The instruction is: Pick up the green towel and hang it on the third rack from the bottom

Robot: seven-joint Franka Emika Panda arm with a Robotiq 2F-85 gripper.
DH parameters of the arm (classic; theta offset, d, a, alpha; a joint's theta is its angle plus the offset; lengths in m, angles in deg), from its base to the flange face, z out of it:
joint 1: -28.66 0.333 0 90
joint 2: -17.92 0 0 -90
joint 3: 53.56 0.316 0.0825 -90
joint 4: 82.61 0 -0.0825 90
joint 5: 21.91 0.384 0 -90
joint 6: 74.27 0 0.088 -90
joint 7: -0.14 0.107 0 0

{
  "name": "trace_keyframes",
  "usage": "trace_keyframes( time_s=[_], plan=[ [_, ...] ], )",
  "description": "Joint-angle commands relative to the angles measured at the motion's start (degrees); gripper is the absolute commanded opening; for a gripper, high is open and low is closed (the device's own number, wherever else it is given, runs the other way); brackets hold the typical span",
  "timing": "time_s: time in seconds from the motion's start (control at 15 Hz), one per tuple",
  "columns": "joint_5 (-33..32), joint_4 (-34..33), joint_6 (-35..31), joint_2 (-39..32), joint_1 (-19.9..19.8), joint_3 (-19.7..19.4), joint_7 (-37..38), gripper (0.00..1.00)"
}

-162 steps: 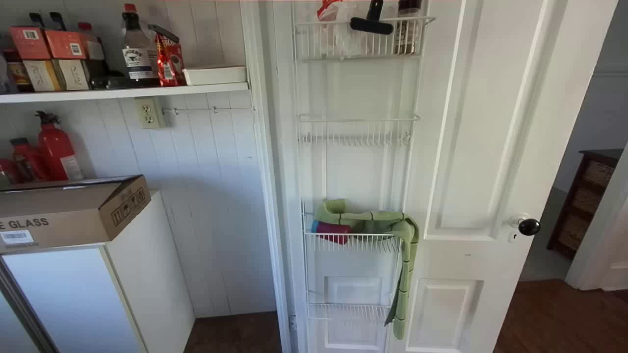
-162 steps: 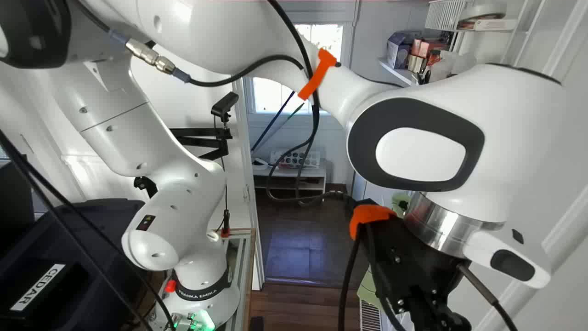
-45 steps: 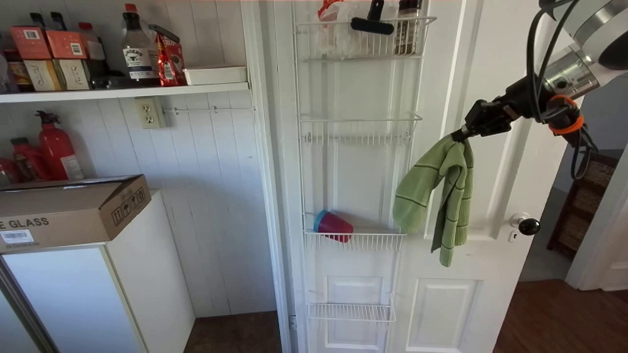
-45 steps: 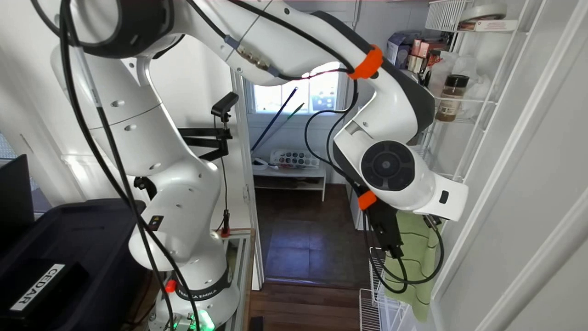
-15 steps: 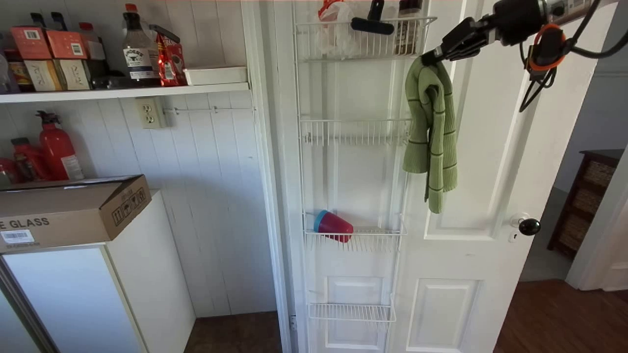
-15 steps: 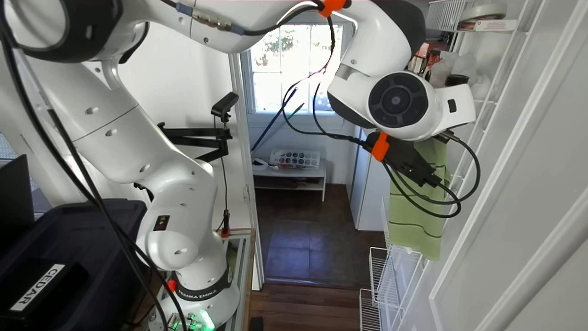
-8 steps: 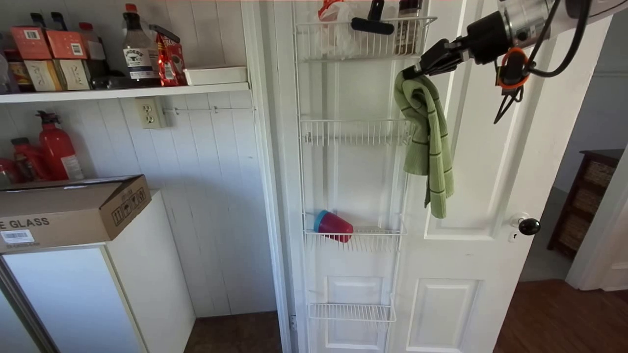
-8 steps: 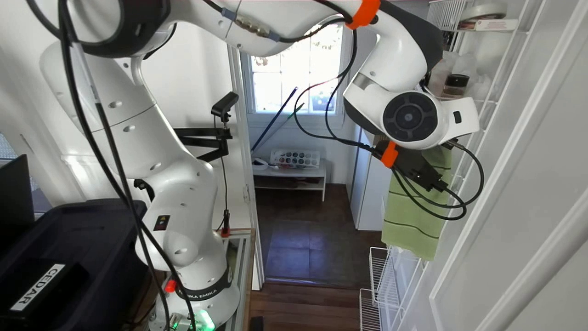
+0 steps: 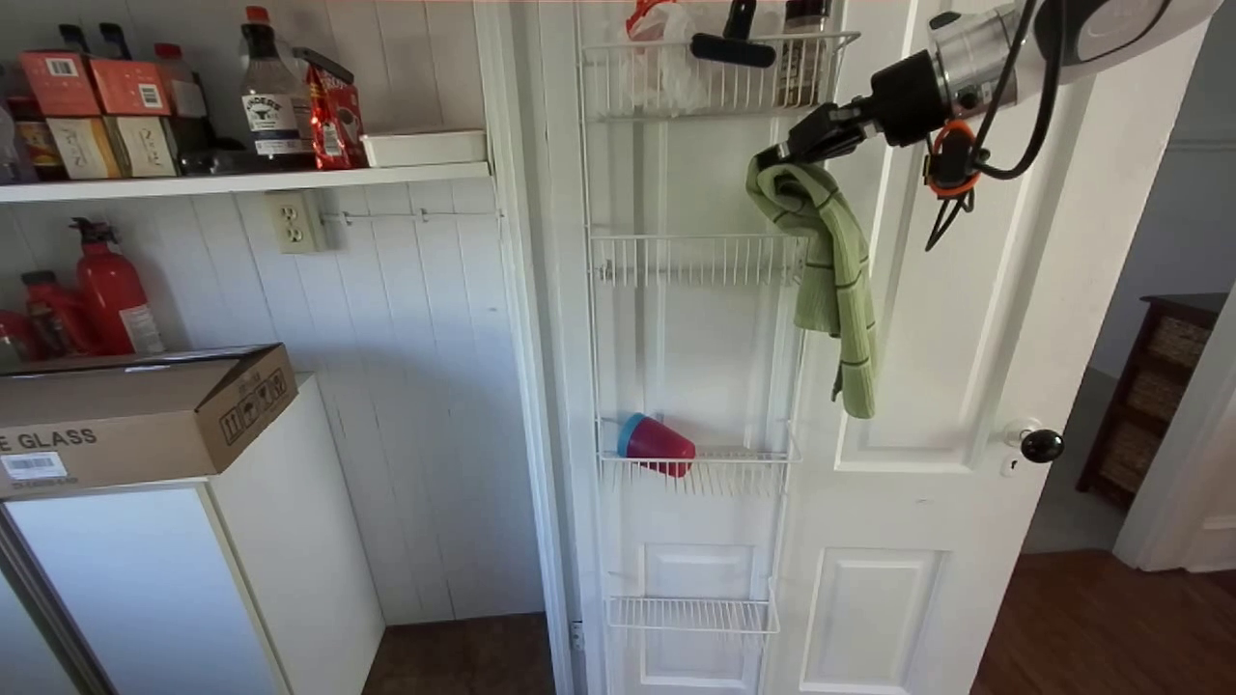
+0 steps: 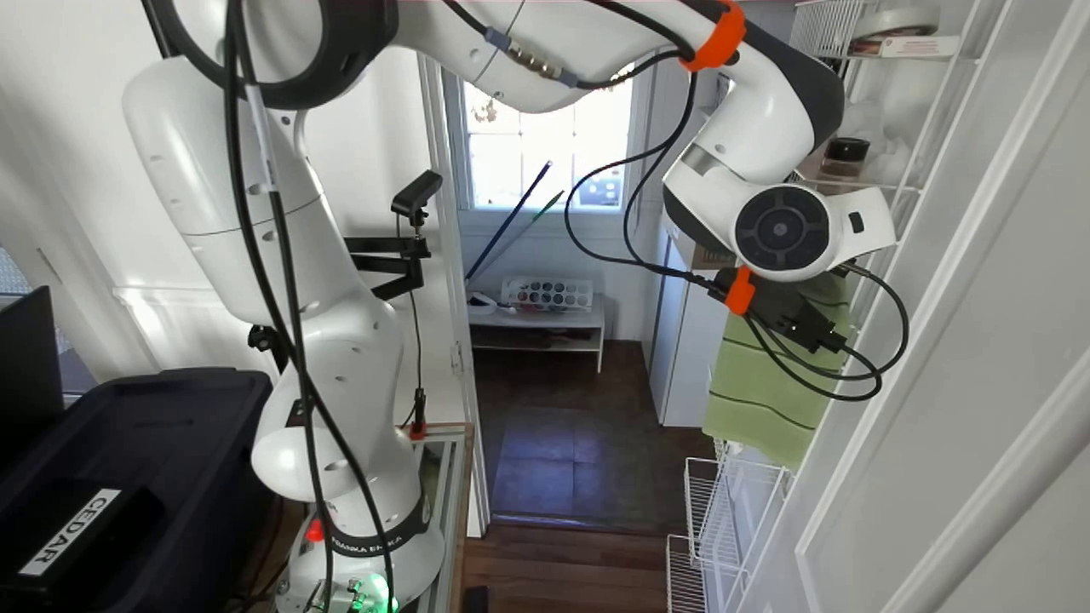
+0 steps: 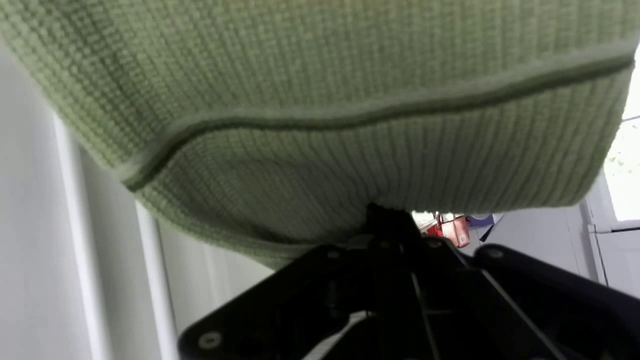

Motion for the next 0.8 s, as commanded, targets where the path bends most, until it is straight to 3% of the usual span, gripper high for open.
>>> trace_keyframes(
  time_s=[0.0, 0.47, 0.73],
  plan=[
    [-0.2, 0.0, 0.0, -0.1, 0.1, -0.2, 0.2, 0.04],
    [-0.2, 0.0, 0.0, -0.1, 0.1, -0.2, 0.2, 0.01],
    [0.8, -2.9, 4.5, -3.0, 0.3, -0.4, -4.5, 0.01]
  ],
)
